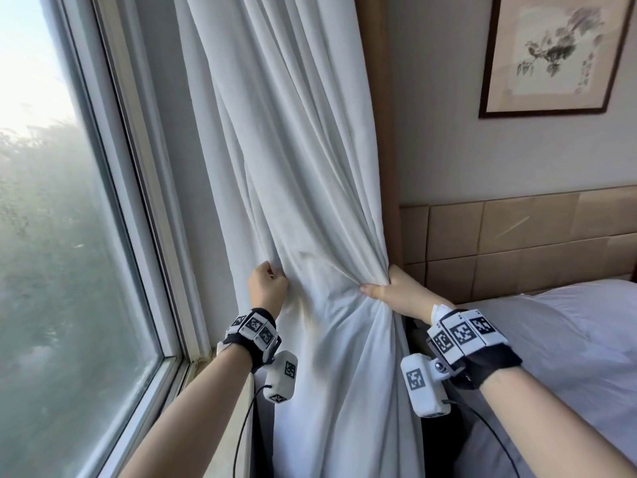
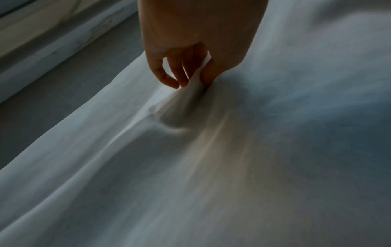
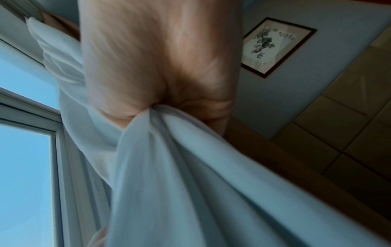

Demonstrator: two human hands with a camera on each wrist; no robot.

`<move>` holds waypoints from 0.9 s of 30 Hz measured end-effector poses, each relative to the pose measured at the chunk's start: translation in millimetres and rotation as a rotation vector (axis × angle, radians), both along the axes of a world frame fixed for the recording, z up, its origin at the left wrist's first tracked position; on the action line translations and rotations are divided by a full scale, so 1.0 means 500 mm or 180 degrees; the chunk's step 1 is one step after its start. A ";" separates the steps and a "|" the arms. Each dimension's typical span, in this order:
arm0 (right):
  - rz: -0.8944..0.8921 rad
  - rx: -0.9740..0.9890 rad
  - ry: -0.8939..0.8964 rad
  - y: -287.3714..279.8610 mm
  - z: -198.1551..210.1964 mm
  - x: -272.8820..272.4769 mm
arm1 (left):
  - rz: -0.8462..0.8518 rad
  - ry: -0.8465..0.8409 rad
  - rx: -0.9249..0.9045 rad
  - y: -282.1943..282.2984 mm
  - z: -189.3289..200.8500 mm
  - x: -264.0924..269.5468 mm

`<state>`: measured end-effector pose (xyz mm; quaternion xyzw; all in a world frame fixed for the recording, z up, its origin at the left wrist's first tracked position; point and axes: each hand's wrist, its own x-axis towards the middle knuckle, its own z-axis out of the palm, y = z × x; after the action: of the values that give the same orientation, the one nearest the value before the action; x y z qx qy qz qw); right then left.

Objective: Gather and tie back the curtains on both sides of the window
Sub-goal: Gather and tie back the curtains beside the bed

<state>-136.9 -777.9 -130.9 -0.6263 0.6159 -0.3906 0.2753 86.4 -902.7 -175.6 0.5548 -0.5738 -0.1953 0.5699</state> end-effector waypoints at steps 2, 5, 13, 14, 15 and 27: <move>-0.0224 -0.0002 0.0200 0.001 0.002 -0.003 | 0.0136 0.0260 -0.0150 0.027 -0.011 0.008; -0.0466 -0.0015 0.0513 0.005 0.005 0.001 | 0.0357 0.0577 -0.0561 0.062 -0.032 0.033; -0.0692 -0.0110 0.1082 0.020 0.003 0.048 | 0.0909 0.0221 -0.1161 0.091 -0.035 0.135; -0.0699 -0.0117 0.1104 0.019 0.002 0.053 | 0.0922 0.0231 -0.1268 0.102 -0.032 0.133; -0.0711 -0.0123 0.1117 0.019 0.001 0.058 | 0.0810 0.0237 -0.1380 0.120 -0.029 0.122; -0.0614 0.0030 0.0502 0.019 -0.002 0.069 | -0.1945 -0.0375 -0.0676 0.211 -0.040 -0.144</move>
<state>-102.3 -768.4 -131.7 -0.5916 0.6949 -0.3619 0.1901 14.6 -797.0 -195.4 0.3047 -0.7629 -0.2638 0.5054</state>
